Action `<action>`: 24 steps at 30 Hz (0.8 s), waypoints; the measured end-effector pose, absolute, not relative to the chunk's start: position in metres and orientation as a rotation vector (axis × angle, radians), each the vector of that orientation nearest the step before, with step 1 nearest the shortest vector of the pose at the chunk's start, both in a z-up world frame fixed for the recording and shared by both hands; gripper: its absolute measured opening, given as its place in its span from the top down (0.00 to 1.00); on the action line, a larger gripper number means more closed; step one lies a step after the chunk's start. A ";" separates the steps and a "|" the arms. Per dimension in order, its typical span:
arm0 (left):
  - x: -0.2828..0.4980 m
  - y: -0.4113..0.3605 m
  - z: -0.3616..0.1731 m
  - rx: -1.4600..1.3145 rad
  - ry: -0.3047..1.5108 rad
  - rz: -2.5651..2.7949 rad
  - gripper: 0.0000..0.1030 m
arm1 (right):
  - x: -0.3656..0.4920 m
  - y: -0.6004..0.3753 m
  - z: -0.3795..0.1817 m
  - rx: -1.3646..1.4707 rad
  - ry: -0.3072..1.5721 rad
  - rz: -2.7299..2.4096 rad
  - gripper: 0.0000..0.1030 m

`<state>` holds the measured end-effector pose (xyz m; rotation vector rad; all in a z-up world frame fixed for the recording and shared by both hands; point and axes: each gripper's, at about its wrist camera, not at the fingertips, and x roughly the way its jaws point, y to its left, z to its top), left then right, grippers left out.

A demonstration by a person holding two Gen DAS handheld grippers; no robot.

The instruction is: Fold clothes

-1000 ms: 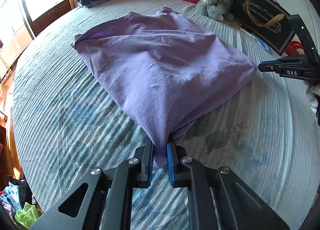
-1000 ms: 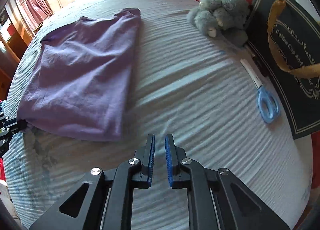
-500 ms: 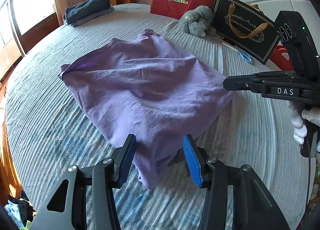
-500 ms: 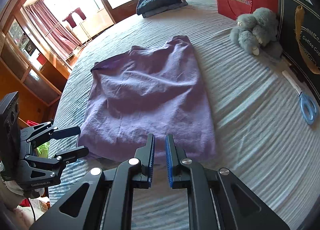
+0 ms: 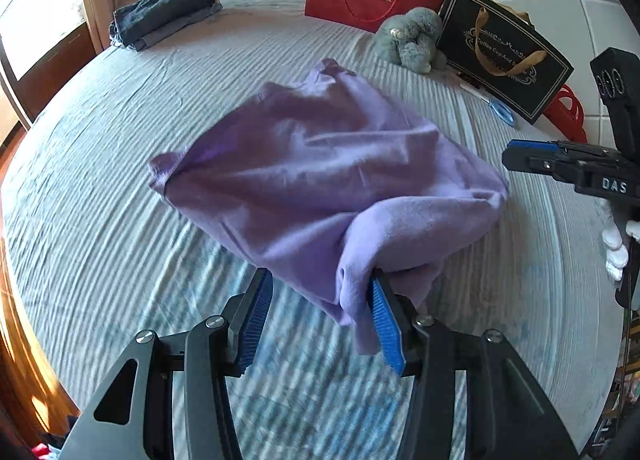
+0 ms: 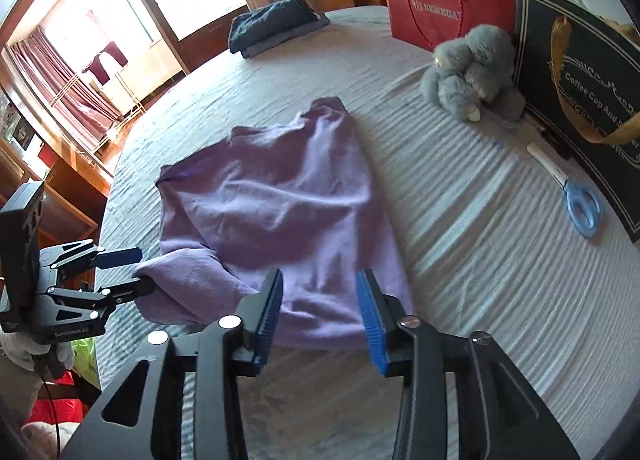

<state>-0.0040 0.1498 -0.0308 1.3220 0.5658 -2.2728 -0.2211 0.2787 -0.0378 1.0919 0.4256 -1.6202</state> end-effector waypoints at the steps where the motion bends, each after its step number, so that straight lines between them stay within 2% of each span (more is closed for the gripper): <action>1: -0.007 0.136 -0.025 1.307 0.573 -2.300 0.52 | -0.219 0.268 -0.032 1.076 0.419 -1.629 0.39; 4: -0.016 0.099 -0.010 1.320 0.598 -2.400 0.49 | -0.222 0.238 -0.029 1.118 0.396 -1.665 0.39; 9: -0.020 0.077 -0.002 1.494 0.556 -2.596 0.46 | -0.201 0.230 -0.045 1.262 0.334 -1.673 0.39; 15: -0.062 0.056 -0.056 1.676 0.420 -2.564 0.46 | -0.153 0.252 -0.086 1.450 0.276 -1.711 0.39; 17: -0.071 0.048 -0.076 1.708 0.318 -2.502 0.49 | -0.140 0.262 -0.101 1.515 0.302 -1.740 0.41; 18: -0.075 0.044 -0.083 1.717 0.264 -2.469 0.56 | -0.136 0.267 -0.108 1.546 0.320 -1.759 0.48; 19: -0.076 0.043 -0.083 1.722 0.252 -2.464 0.62 | -0.134 0.272 -0.107 1.554 0.319 -1.785 0.48; 21: -0.079 0.040 -0.081 1.729 0.228 -2.456 0.62 | -0.131 0.281 -0.104 1.547 0.298 -1.841 0.48; 24: -0.082 0.043 -0.051 1.658 0.293 -2.593 0.60 | -0.128 0.294 -0.090 1.496 0.212 -1.935 0.48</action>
